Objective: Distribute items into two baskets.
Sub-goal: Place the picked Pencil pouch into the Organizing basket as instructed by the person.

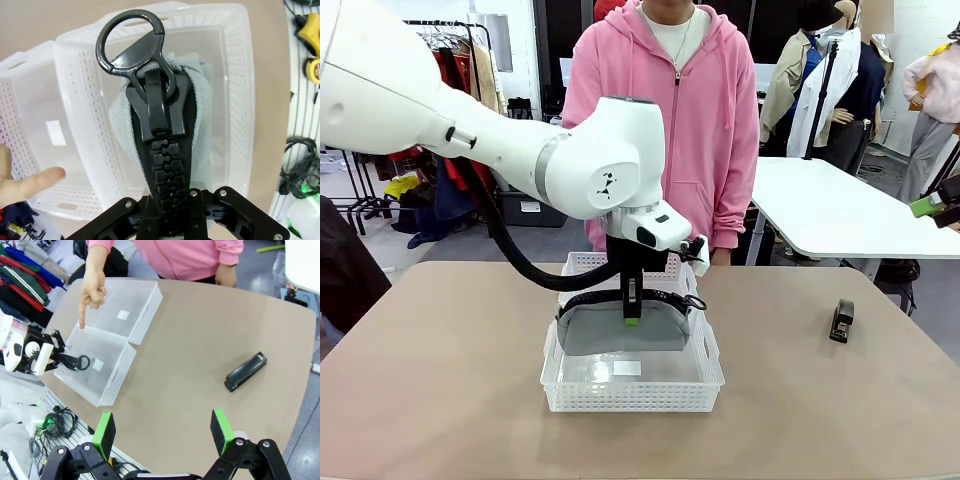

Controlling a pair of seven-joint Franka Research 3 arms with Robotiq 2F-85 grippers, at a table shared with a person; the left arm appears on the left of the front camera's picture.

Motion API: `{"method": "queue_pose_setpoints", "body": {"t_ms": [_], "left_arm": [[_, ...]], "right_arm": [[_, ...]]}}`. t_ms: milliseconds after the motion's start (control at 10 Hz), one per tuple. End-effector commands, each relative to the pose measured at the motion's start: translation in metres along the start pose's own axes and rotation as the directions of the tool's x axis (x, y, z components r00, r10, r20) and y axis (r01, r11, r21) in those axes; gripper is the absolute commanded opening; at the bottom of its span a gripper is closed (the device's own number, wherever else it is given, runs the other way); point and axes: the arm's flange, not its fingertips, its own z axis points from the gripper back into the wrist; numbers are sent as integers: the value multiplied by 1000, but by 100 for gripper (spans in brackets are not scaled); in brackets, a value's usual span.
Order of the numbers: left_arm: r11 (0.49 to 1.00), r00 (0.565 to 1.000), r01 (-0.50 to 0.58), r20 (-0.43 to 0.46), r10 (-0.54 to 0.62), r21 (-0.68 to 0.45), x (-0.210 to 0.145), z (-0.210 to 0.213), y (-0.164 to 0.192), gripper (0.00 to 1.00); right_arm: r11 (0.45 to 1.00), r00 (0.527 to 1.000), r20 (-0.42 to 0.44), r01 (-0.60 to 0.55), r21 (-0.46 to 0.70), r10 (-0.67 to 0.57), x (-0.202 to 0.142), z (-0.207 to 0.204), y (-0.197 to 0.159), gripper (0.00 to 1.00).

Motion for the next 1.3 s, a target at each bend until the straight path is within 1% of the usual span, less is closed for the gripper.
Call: {"method": "queue_pose_setpoints", "body": {"t_ms": [0, 300, 500, 900, 1000, 1200], "left_arm": [[998, 1000, -1, -9, 1, 56, 0, -13, 6, 0], [1000, 999, 9, -31, -8, 21, 5, -46, 13, 0], [999, 999, 20, -50, -18, 36, 7, -61, 12, 0], [999, 999, 28, -44, -27, 26, 7, -68, 11, 0], [999, 999, 24, -46, -23, 25, 7, -68, 11, 13], [999, 999, 13, -46, -12, 34, 7, -58, 10, 53]], "right_arm": [[1000, 1000, 18, -3, 19, 2, 2, 0, 1, 100], [1000, 1000, 18, -3, 19, 2, 2, 0, 1, 100], [1000, 1000, 18, -3, 19, 2, 2, 0, 1, 100], [1000, 1000, 18, -3, 19, 2, 2, 0, 1, 100], [1000, 1000, 18, -3, 19, 2, 2, 0, 1, 100], [1000, 1000, 18, -3, 19, 2, 2, 0, 1, 100]]}}
